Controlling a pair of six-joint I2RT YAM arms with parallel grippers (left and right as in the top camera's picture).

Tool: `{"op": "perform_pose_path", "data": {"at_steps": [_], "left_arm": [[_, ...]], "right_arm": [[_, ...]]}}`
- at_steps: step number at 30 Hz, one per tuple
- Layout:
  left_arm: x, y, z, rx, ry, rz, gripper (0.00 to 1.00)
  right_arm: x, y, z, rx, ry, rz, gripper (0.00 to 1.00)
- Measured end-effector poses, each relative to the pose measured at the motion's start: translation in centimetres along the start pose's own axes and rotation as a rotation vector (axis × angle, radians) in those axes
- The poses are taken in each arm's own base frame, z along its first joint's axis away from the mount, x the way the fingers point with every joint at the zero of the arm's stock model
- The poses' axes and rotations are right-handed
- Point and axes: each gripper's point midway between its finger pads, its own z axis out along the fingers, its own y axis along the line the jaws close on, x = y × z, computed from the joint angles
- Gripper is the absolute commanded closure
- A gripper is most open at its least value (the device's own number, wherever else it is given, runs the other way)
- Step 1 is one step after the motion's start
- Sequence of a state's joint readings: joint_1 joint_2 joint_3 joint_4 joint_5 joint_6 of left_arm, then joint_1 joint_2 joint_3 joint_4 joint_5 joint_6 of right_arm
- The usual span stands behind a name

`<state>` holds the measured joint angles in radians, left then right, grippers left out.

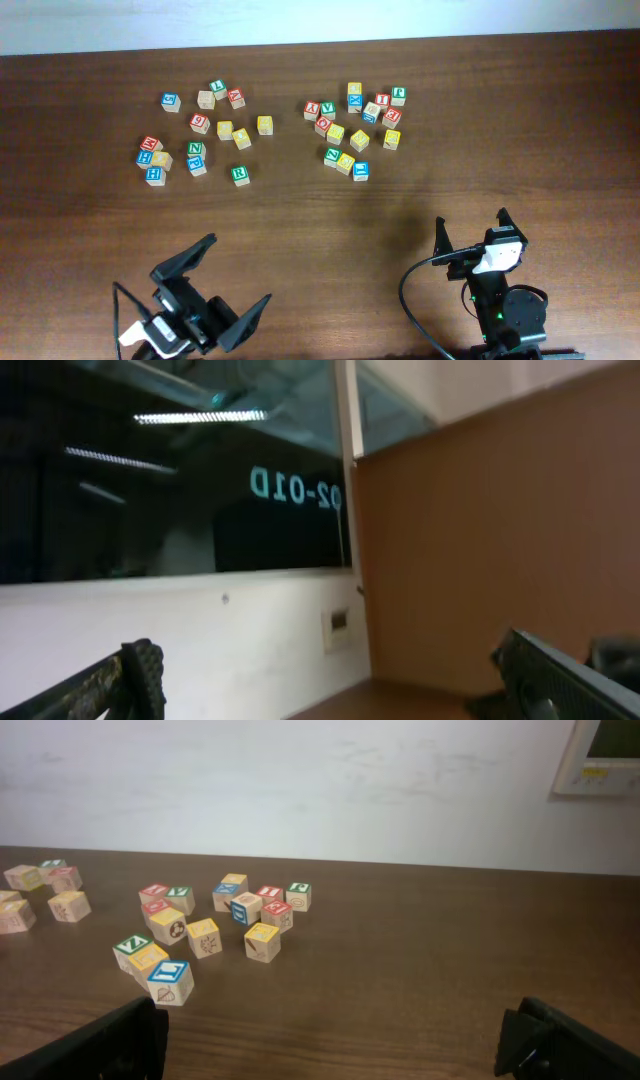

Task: Spell out RSS
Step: 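Move the left gripper over the green R block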

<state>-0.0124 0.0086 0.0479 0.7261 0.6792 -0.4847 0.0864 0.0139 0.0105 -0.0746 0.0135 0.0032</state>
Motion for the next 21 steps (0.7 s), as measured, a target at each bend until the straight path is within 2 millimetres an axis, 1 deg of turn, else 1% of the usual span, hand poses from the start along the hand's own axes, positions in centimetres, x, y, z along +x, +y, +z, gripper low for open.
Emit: {"op": "perform_pose_path", "data": {"at_steps": [3, 4, 7, 8, 11, 13, 18, 19, 21], "left_arm": [[-1.6, 1.2, 0.8, -0.08, 0.008, -0.058, 0.01], [-2.9, 1.7, 1.6, -0.116, 0.033, -0.076, 0.01], [-4.6, 2.7, 3.2, -0.204, 0.176, -0.119, 0.01], [-5.4, 3.0, 3.9, -0.245, 0.26, -0.147, 0.01], [-6.8, 3.7, 5.3, -0.296, 0.396, -0.183, 0.01], [-7.2, 3.9, 5.8, -0.304, 0.438, -0.195, 0.01], [-9.0, 4.4, 7.6, -0.289, 0.438, -0.168, 0.01], [-8.9, 4.6, 7.7, -0.298, 0.46, -0.18, 0.01], [-7.1, 5.6, 7.4, -0.373, 0.634, -0.303, 0.01]], "right_arm": [[0.0, 0.0, 0.0, 0.002, 0.0, 0.0, 0.01], [0.0, 0.0, 0.0, 0.002, -0.001, 0.0, 0.02], [-0.1, -0.1, 0.0, 0.003, -0.003, 0.001, 0.01], [-0.1, -0.1, 0.0, 0.003, -0.002, 0.0, 0.02], [-0.1, -0.1, 0.0, 0.006, -0.003, 0.0, 0.02], [-0.1, -0.1, 0.0, 0.006, -0.002, 0.0, 0.02], [-0.1, -0.1, 0.0, 0.006, -0.002, 0.0, 0.01], [-0.1, -0.1, 0.0, 0.006, -0.002, 0.0, 0.02], [-0.1, -0.1, 0.0, 0.006, -0.002, 0.0, 0.02]]}}
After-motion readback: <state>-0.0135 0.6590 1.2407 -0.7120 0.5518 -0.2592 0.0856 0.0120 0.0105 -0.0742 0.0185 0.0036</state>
